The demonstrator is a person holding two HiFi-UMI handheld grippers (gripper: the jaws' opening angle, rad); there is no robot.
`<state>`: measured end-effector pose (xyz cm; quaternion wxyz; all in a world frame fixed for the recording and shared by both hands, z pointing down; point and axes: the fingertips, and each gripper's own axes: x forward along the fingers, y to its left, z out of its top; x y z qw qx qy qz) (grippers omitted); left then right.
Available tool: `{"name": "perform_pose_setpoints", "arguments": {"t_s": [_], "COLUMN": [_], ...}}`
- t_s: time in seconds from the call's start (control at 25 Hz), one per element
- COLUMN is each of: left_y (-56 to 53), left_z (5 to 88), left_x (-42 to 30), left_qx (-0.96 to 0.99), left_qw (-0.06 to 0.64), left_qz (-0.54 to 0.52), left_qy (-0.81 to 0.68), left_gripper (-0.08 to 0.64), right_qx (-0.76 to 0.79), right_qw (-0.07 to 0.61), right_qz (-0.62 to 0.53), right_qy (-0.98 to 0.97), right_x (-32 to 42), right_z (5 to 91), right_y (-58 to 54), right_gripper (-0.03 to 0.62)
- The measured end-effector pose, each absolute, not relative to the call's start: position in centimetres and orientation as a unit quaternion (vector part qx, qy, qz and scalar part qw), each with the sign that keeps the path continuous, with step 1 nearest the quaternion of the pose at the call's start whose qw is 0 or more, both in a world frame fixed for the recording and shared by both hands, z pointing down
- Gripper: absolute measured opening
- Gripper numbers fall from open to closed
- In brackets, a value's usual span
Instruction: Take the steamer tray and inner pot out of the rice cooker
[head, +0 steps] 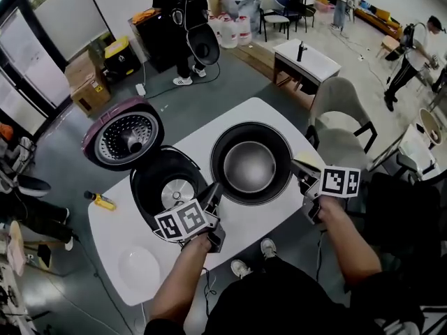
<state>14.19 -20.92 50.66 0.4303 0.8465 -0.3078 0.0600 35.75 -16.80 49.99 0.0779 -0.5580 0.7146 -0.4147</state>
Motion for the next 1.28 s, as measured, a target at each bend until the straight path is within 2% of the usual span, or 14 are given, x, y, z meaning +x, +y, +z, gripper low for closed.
{"name": "perform_pose_setpoints", "arguments": {"t_s": [0.68, 0.96, 1.16, 1.24, 1.28], "left_y": [-18.0, -18.0, -17.8, -17.6, -17.3], "left_z": [62.2, 65.2, 66.0, 65.9, 65.7], "left_x": [20.6, 20.5, 20.8, 21.2, 21.4], "left_qx": [0.797, 0.768, 0.769, 0.775, 0.777], "left_qw": [0.482, 0.508, 0.497, 0.49, 0.49], "left_qz": [0.13, 0.142, 0.147, 0.151, 0.151], "left_qy": [-0.341, -0.365, -0.374, -0.37, -0.366], "left_gripper": [0.028, 0.028, 0.037, 0.068, 0.133], "right_qx": [-0.564, -0.551, -0.544, -0.545, -0.549], "right_qw": [0.023, -0.004, -0.009, -0.022, -0.035], "right_qz": [-0.497, -0.51, -0.51, -0.495, -0.482], "right_qy": [0.659, 0.661, 0.667, 0.677, 0.682], "right_x": [42.4, 42.4, 42.4, 42.3, 42.3], "right_z": [62.5, 65.1, 66.1, 66.0, 65.9], "right_y": [-14.9, -15.1, -15.1, -15.3, -15.4], "right_gripper": [0.016, 0.021, 0.028, 0.028, 0.041]}}
